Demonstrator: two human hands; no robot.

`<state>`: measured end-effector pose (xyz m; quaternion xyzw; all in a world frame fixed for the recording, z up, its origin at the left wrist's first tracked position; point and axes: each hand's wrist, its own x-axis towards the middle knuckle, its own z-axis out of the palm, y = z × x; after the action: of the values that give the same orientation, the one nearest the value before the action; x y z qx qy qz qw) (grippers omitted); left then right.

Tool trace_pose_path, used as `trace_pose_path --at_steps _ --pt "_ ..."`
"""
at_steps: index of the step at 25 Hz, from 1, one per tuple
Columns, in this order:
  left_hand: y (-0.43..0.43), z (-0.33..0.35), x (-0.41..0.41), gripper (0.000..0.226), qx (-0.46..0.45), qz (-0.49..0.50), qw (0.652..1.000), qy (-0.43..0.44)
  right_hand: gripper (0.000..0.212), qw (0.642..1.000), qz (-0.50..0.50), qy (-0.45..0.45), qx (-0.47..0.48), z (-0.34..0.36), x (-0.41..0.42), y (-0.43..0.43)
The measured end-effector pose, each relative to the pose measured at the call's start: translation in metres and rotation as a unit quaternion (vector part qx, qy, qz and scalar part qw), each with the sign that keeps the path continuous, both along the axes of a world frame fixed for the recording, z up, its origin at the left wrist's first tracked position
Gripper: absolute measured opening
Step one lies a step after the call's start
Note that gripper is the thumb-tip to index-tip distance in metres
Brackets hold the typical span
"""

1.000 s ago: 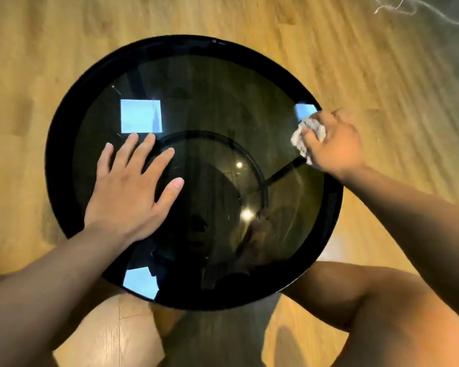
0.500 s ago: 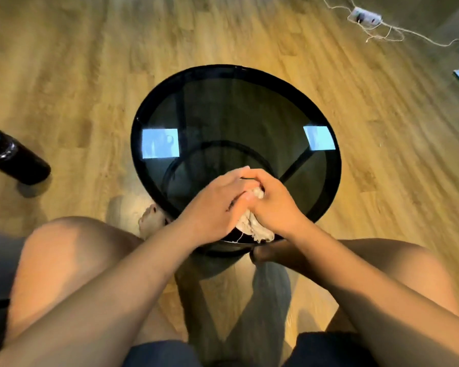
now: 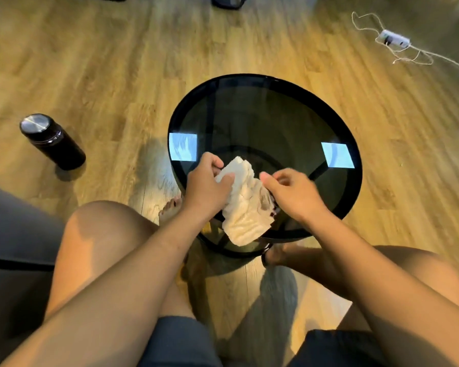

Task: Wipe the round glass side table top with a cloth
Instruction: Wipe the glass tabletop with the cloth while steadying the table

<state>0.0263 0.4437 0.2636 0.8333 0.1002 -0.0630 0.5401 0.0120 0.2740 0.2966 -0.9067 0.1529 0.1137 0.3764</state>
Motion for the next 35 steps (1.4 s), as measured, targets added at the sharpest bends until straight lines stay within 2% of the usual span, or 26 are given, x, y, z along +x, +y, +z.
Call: trace_pose_path --at_steps 1,2,3,4,5,6,7,8,9,11,12,14,15,16,18,19,20,21,22,23,25,27,31,35 --pt "-0.001 -0.001 0.000 0.017 0.040 -0.022 0.999 -0.004 0.037 0.995 -0.027 -0.086 -0.043 0.002 -0.002 -0.004" --pt "-0.001 -0.001 0.002 0.018 0.051 -0.028 0.998 0.002 0.032 0.994 -0.062 -0.086 0.031 0.006 -0.002 -0.003" --pt "0.001 -0.002 0.005 0.018 0.036 -0.024 0.999 0.014 0.033 0.979 -0.099 -0.001 0.179 0.008 -0.003 0.006" --pt "0.003 -0.002 0.008 0.020 0.009 -0.018 1.000 0.022 0.035 0.926 -0.111 0.156 0.325 0.009 -0.007 0.017" --pt "0.005 -0.003 0.011 0.023 -0.016 -0.022 0.999 0.033 0.034 0.865 -0.103 0.294 0.393 0.004 -0.009 0.026" --pt "0.007 -0.005 0.012 0.027 -0.027 -0.044 0.997 0.050 0.033 0.824 -0.086 0.381 0.411 -0.006 -0.009 0.034" --pt "0.008 -0.007 0.013 0.027 -0.018 -0.083 0.994 0.068 0.034 0.811 -0.075 0.420 0.401 -0.019 -0.003 0.039" --pt "0.008 -0.008 0.013 0.025 0.004 -0.120 0.990 0.073 0.035 0.819 -0.062 0.434 0.369 -0.029 0.008 0.042" --pt "0.009 -0.007 0.014 0.021 0.030 -0.145 0.987 0.066 0.037 0.843 -0.040 0.442 0.303 -0.033 0.021 0.046" --pt "0.014 -0.010 0.017 0.018 0.072 -0.170 0.982 0.042 0.040 0.882 0.064 0.451 0.118 -0.036 0.047 0.051" --pt "0.017 -0.011 0.020 0.018 0.096 -0.178 0.979 0.030 0.041 0.877 0.132 0.461 0.015 -0.033 0.058 0.052" --pt "0.021 -0.013 0.022 0.015 0.135 -0.185 0.973 0.022 0.035 0.823 0.264 0.479 -0.152 -0.026 0.077 0.056" --pt "0.022 -0.013 0.023 0.013 0.143 -0.178 0.973 0.022 0.030 0.801 0.314 0.459 -0.221 -0.023 0.086 0.058" --pt "0.022 -0.013 0.024 0.012 0.148 -0.163 0.975 0.022 0.024 0.802 0.342 0.398 -0.285 -0.017 0.095 0.059" --pt "0.020 -0.013 0.029 0.012 0.151 -0.114 0.982 0.015 0.021 0.847 0.324 0.176 -0.382 -0.014 0.118 0.054" --pt "0.022 -0.012 0.034 0.014 0.157 -0.092 0.983 0.010 0.025 0.866 0.294 0.060 -0.399 -0.016 0.127 0.051" --pt "0.025 -0.012 0.038 0.014 0.168 -0.081 0.983 0.005 0.029 0.885 0.270 -0.036 -0.378 -0.022 0.129 0.050" --pt "0.029 -0.012 0.041 0.014 0.180 -0.076 0.981 0.000 0.032 0.905 0.259 -0.119 -0.315 -0.031 0.122 0.049" --pt "0.035 -0.012 0.043 0.016 0.186 -0.068 0.980 -0.005 0.035 0.916 0.261 -0.193 -0.236 -0.042 0.104 0.046" --pt "0.040 -0.012 0.044 0.022 0.188 -0.050 0.981 -0.007 0.038 0.910 0.278 -0.248 -0.180 -0.051 0.076 0.043" --pt "0.049 -0.015 0.043 0.041 0.219 -0.018 0.976 -0.001 0.047 0.867 0.362 -0.281 -0.194 -0.069 0.015 0.032" --pt "0.049 -0.020 0.039 0.054 0.232 -0.035 0.972 -0.007 0.053 0.841 0.416 -0.246 -0.242 -0.082 -0.013 0.023" --pt "0.046 -0.019 0.043 0.057 0.152 -0.004 0.988 -0.024 0.050 0.867 0.385 -0.213 -0.232 -0.091 0.035 0.052" --pt "0.048 -0.009 0.056 0.069 0.135 0.056 0.989 0.028 0.052 0.889 0.351 -0.189 -0.225 -0.096 0.106 0.089"
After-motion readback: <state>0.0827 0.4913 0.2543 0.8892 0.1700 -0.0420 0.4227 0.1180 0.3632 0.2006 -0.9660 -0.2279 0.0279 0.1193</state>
